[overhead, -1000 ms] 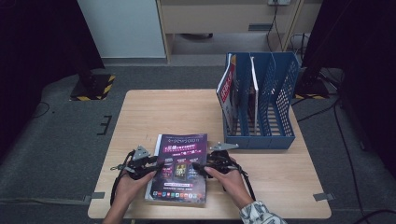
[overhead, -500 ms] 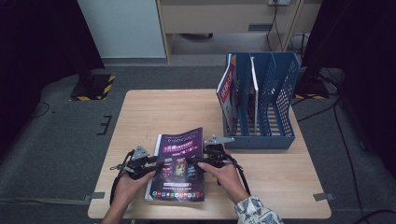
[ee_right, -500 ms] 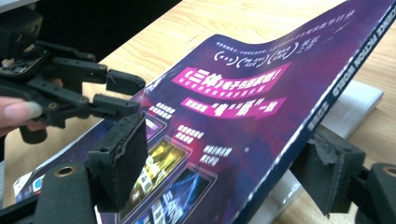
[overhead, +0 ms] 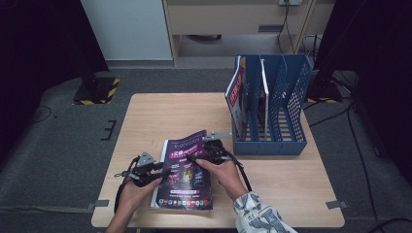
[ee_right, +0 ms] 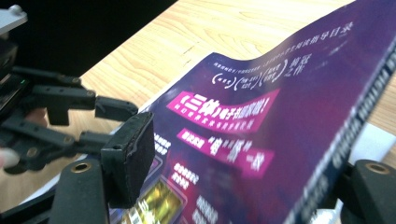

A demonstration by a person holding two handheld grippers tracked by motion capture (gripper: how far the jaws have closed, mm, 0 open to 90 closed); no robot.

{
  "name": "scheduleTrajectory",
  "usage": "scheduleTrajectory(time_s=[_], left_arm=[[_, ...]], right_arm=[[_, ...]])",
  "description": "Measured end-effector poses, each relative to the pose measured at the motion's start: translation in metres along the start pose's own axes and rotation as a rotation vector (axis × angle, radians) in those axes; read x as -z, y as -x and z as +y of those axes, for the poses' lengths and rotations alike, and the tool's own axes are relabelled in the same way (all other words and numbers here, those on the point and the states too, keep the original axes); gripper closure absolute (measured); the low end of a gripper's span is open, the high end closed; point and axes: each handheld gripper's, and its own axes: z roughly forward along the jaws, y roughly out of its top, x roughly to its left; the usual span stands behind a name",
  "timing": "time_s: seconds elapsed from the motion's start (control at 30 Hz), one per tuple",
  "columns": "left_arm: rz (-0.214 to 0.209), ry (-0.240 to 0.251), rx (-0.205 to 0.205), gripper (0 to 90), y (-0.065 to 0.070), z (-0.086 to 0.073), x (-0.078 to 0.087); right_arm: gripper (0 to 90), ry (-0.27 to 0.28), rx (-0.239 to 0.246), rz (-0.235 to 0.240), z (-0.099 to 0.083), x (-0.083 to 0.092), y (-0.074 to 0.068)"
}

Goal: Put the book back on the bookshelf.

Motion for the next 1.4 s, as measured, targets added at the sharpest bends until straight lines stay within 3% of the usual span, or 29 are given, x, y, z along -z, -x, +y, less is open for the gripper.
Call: scheduleTrajectory(time_s=[0.33,0.37,0.4,0.43,0.53,0.7,0.83,0.93,0.97,1.1,1.2,1.4], left_arm=[[-0.004,0.001,0.001,51.4,0.001,0.0,-0.001],[-0.002,0.002,0.002,51.2,0.002,0.0,-0.001],[-0.002,0.002,0.002,51.0,0.002,0.0,-0.001],[-0.002,0.002,0.001,50.8,0.002,0.0,-0.001],[-0.007,0.001,-0.001,49.2,0.003,0.0,-0.001],[-0.019,0.002,0.001,46.6,0.003,0.0,-0.001],[-0.026,0.002,-0.003,46.9,0.002,0.001,-0.001],[-0.025,0.004,-0.002,46.4,0.001,0.001,-0.001],[-0.024,0.006,0.002,41.7,0.001,0.001,-0.002],[-0.027,0.017,0.021,36.0,0.0,0.001,-0.003],[-0.023,0.018,0.041,26.4,-0.002,0.002,-0.003],[-0.023,0.014,0.06,19.2,-0.004,0.001,-0.006]], right_arm=[[48.3,-0.069,0.054,-0.113,0.015,-0.019,-0.007],[54.5,-0.077,0.047,-0.129,0.015,-0.019,-0.005],[54.5,-0.077,0.047,-0.129,0.015,-0.019,-0.005],[62.3,-0.066,0.06,-0.149,0.015,-0.02,-0.002],[70.2,-0.055,0.053,-0.167,0.015,-0.021,0.002],[76.8,-0.024,0.063,-0.159,0.019,-0.016,0.001],[78.5,-0.001,0.125,-0.147,0.026,-0.01,-0.007],[78.9,0.01,0.145,-0.141,0.029,-0.008,-0.01],[79.0,0.021,0.166,-0.135,0.031,-0.006,-0.014],[79.3,0.031,0.179,-0.128,0.033,-0.003,-0.017],[79.7,0.046,0.192,-0.121,0.035,-0.001,-0.02],[80.2,0.076,0.229,-0.116,0.043,0.006,-0.026]])
